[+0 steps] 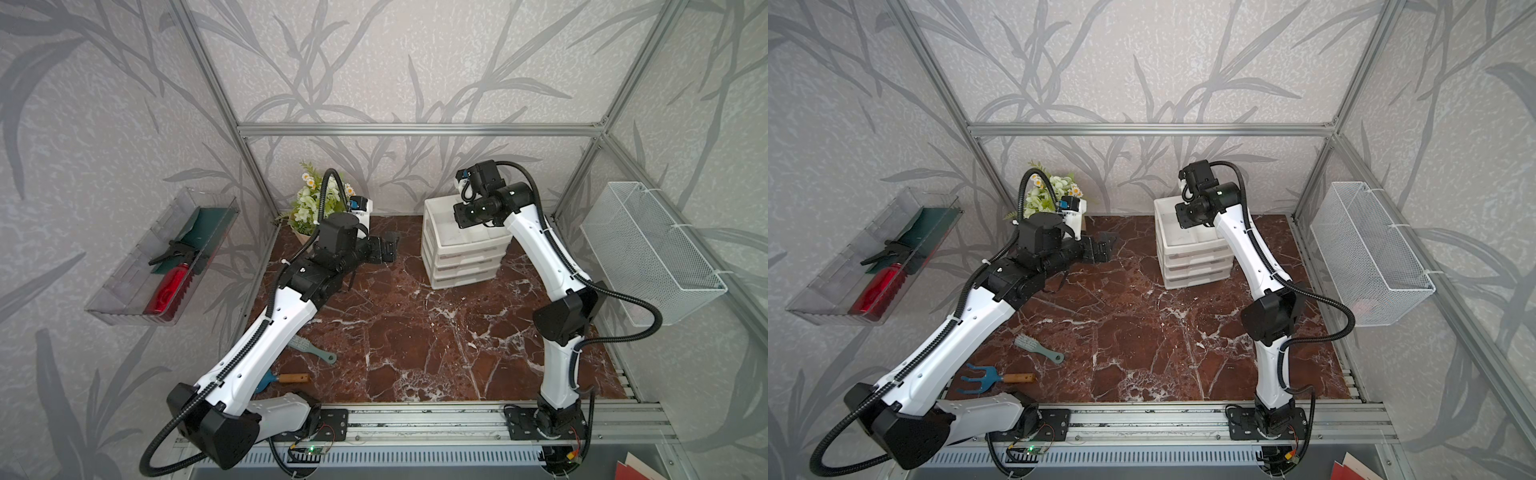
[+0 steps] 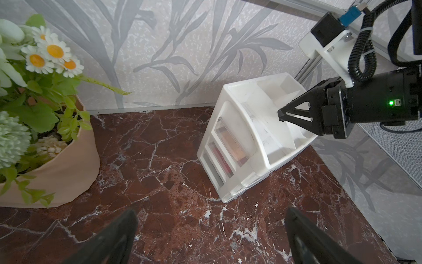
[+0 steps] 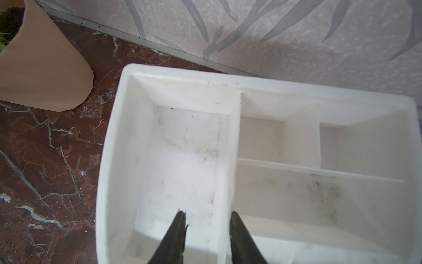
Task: Take the postcards out of the drawer
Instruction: Adjust the storage box at the center of the board.
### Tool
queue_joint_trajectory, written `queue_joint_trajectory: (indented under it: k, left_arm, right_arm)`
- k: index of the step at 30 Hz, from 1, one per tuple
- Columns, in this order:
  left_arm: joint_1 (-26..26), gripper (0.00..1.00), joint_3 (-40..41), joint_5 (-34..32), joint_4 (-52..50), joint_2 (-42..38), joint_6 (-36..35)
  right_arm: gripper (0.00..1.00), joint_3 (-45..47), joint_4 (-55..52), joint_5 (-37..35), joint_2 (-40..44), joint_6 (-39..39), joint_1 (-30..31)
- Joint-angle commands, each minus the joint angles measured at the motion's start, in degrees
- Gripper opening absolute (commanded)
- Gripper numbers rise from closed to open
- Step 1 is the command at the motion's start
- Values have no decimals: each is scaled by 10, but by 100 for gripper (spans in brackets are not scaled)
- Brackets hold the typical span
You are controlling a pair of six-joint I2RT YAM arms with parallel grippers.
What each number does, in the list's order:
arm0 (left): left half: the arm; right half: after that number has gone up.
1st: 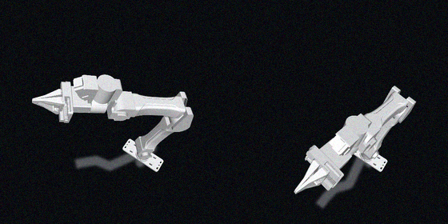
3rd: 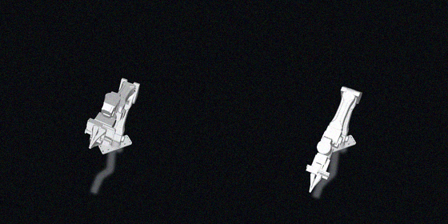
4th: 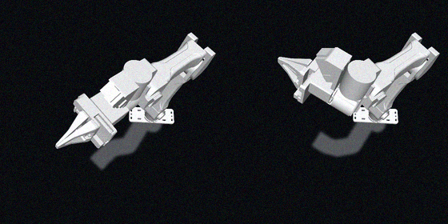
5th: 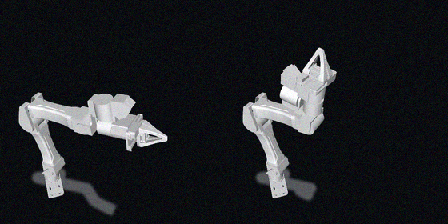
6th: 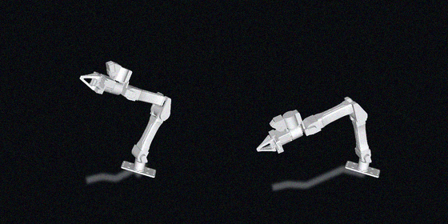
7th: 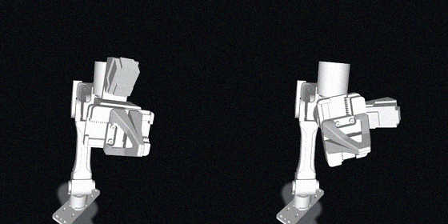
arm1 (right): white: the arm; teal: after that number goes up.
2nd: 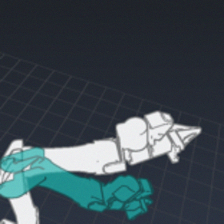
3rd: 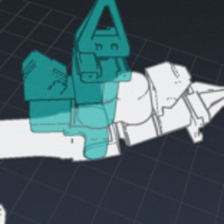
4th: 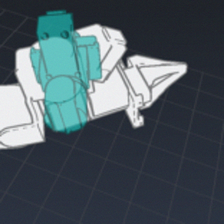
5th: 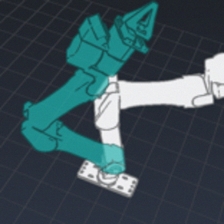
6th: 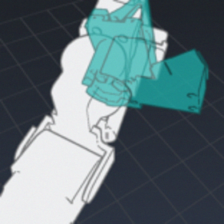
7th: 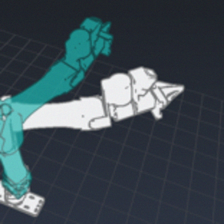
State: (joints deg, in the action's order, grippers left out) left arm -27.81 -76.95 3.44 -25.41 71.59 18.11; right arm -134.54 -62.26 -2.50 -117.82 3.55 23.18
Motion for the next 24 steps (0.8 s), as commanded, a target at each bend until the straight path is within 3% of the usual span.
queue_joint_trajectory:
  k: [1, 12, 24]
  left_arm:
    - [-4, 99, -27, 8, -32, 2, 7]
    - [-3, 99, -52, 9, -76, 12, -4]
    - [-3, 93, -114, 35, -140, 51, -31]
  right_arm:
    - [34, -40, -36, -19, -32, -10, -2]
    - [26, -112, -64, -6, -90, -16, -8]
    - [4, -122, -91, 123, -83, -96, -7]
